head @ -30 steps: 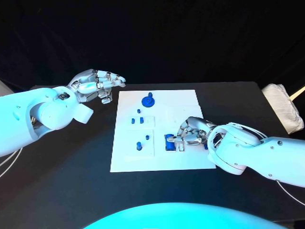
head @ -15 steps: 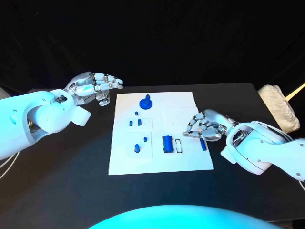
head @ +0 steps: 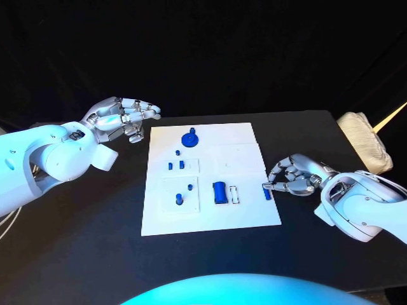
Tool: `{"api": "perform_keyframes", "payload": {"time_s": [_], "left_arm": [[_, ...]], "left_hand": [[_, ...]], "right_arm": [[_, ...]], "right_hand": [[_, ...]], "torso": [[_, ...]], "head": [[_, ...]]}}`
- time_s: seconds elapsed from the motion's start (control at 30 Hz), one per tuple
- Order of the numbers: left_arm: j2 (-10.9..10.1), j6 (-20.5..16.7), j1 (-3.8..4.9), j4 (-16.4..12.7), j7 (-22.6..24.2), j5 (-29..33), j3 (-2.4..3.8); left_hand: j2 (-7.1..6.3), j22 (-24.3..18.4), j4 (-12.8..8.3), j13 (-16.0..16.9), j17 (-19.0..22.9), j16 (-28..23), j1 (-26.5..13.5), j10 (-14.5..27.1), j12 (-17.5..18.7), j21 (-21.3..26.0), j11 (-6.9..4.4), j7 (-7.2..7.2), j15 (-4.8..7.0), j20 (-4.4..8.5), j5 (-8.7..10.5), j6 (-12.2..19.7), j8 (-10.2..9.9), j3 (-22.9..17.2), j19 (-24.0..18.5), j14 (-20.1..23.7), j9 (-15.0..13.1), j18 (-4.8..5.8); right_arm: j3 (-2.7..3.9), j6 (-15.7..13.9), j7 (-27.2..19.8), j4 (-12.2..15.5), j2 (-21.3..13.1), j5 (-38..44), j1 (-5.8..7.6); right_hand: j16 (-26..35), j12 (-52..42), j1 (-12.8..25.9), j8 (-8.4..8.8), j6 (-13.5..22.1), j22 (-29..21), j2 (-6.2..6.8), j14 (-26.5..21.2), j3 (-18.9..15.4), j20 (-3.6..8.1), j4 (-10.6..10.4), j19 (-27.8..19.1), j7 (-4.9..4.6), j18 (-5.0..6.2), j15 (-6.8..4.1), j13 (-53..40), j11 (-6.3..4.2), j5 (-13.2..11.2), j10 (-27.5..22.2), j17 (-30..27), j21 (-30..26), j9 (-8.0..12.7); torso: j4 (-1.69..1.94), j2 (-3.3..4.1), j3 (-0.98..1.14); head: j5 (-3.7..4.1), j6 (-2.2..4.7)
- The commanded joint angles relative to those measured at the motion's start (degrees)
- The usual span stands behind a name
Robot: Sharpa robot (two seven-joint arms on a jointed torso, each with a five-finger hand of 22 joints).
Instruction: Assemble the parts on the task board
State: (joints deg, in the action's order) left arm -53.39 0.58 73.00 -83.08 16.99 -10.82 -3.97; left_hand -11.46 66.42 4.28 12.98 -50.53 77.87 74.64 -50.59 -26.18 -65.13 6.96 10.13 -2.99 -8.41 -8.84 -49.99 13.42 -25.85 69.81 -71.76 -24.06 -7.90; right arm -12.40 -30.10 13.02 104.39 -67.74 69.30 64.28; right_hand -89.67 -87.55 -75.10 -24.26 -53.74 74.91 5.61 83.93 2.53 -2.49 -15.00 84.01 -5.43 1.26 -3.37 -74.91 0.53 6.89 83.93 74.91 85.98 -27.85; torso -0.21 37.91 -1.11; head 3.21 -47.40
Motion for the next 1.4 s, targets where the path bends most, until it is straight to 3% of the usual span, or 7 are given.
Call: {"api": "perform_keyframes", "payload": {"time_s": [0.03, 0.3, 0.7, 0.9, 1.1, 1.2, 1.4], "left_arm": [[0.00, 0.03, -0.01, -0.17, 0.86, 0.64, 0.02], [-0.05, 0.20, -0.02, -0.19, 0.67, 0.64, 0.01], [-0.14, 0.26, -0.02, 0.03, 0.48, 0.64, 0.01], [-0.25, 0.36, -0.02, -0.01, 0.28, 0.64, 0.01], [-0.26, 0.44, -0.01, 0.01, 0.19, 0.64, 0.01], [-0.27, 0.46, -0.01, -0.01, 0.15, 0.64, 0.01], [-0.35, 0.46, -0.01, -0.07, 0.12, 0.63, 0.01]], "left_hand": [[0.14, -0.05, 0.33, -0.06, 0.05, 0.12, 0.27, 0.24, 0.30, 0.30, 0.07, 0.01, 0.00, -0.06, 0.16, 0.26, 0.35, 0.04, -0.21, 0.21, -0.06, 0.91], [0.14, -0.05, 0.33, -0.06, 0.05, 0.12, 0.27, 0.24, 0.30, 0.30, 0.07, 0.01, 0.00, -0.06, 0.16, 0.26, 0.35, 0.04, -0.21, 0.21, -0.06, 0.91], [0.13, 0.05, 0.41, -0.07, 0.00, 0.13, 0.36, 0.15, 0.24, 0.21, 0.05, -0.01, 0.02, -0.05, 0.15, 0.24, 0.40, 0.12, -0.14, 0.21, -0.07, 0.94], [0.13, 0.05, 0.41, -0.07, 0.00, 0.13, 0.36, 0.15, 0.24, 0.21, 0.05, -0.01, 0.02, -0.05, 0.15, 0.24, 0.40, 0.12, -0.14, 0.21, -0.07, 0.94], [0.15, -0.06, 0.47, -0.09, 0.01, 0.13, 0.41, 0.15, 0.24, 0.33, 0.05, -0.01, 0.03, -0.05, 0.14, 0.24, 0.41, 0.14, -0.24, 0.23, -0.06, 0.91], [0.15, -0.06, 0.47, -0.09, 0.01, 0.13, 0.41, 0.15, 0.24, 0.33, 0.05, -0.01, 0.03, -0.05, 0.14, 0.24, 0.41, 0.14, -0.24, 0.23, -0.06, 0.91], [0.15, -0.06, 0.47, -0.09, 0.01, 0.13, 0.41, 0.15, 0.24, 0.33, 0.05, -0.01, 0.03, -0.05, 0.14, 0.24, 0.41, 0.14, -0.24, 0.23, -0.06, 0.91]], "right_arm": [[0.01, 0.66, 4.53, -0.02, -0.34, 7.05, -0.57], [-0.04, 0.60, 9.95, -0.26, -0.17, 11.24, -2.11], [-0.08, 0.48, 10.95, -0.88, 2.05, 11.76, -2.65], [-0.09, 0.48, 11.14, -1.47, 3.47, 11.48, -3.65], [-0.09, 1.12, 11.57, -2.25, 4.86, 11.74, -4.03], [-0.09, 2.61, 12.30, -3.16, 5.61, 12.67, -4.14], [-0.11, 5.14, 13.34, -4.66, 6.80, 15.01, -4.55]], "right_hand": [[-0.33, 0.34, 0.73, 0.24, -0.89, 14.18, 0.89, 6.07, -0.10, -0.40, -0.87, 5.26, 0.11, -0.58, 0.43, -13.34, 0.39, 0.23, 4.44, 15.09, 0.38, 0.12], [-0.33, 0.39, 2.38, 0.34, -1.74, 14.16, 1.39, 6.07, -0.54, -0.36, -1.71, 5.24, 0.32, -0.56, 0.30, -13.32, 0.24, -0.06, 4.43, 15.09, 0.28, 0.25], [-0.33, 0.35, 3.80, 0.24, -2.40, 14.16, 0.88, 6.07, -0.48, -0.27, -1.73, 5.24, 0.54, -0.56, 0.16, -13.34, 0.05, 0.24, 4.46, 15.09, 0.27, 0.24], [-0.33, 0.24, 2.99, 0.20, -2.84, 14.18, -0.05, 6.07, 0.42, -0.11, -1.36, 5.26, 0.80, -0.57, -0.05, -13.42, -0.18, 0.59, 4.54, 15.09, 0.38, 0.24], [-0.33, 0.21, -1.61, 0.34, -3.28, 14.18, -1.03, 6.07, 3.98, 0.28, 0.05, 5.26, 1.33, -0.57, -0.49, -13.46, -0.68, -0.79, 4.58, 15.09, 0.37, 0.41], [-0.33, 0.30, -3.32, 0.61, -3.41, 14.18, -0.52, 6.07, 6.26, 0.42, 0.84, 5.26, 1.38, -0.57, -0.58, -13.42, -0.76, -1.68, 4.53, 15.09, 0.36, 0.65], [-0.33, 0.53, -4.93, 1.26, -3.54, 14.13, 1.03, 6.07, 9.81, 0.43, 1.99, 5.21, 1.24, -0.54, -0.51, -13.31, -0.65, 0.11, 4.40, 15.09, 0.17, 1.17]], "torso": [[0.05, 0.06, 0.00], [0.19, 0.14, 0.01], [0.16, 0.10, -0.04], [0.11, 0.11, -0.02], [0.15, 0.02, -0.04], [0.20, 0.01, -0.07], [0.23, 0.01, -0.09]], "head": [[0.12, 0.13], [0.42, -0.14], [0.28, -0.47], [0.11, -0.66], [0.02, -0.75], [0.00, -0.77], [-0.08, -0.80]]}}
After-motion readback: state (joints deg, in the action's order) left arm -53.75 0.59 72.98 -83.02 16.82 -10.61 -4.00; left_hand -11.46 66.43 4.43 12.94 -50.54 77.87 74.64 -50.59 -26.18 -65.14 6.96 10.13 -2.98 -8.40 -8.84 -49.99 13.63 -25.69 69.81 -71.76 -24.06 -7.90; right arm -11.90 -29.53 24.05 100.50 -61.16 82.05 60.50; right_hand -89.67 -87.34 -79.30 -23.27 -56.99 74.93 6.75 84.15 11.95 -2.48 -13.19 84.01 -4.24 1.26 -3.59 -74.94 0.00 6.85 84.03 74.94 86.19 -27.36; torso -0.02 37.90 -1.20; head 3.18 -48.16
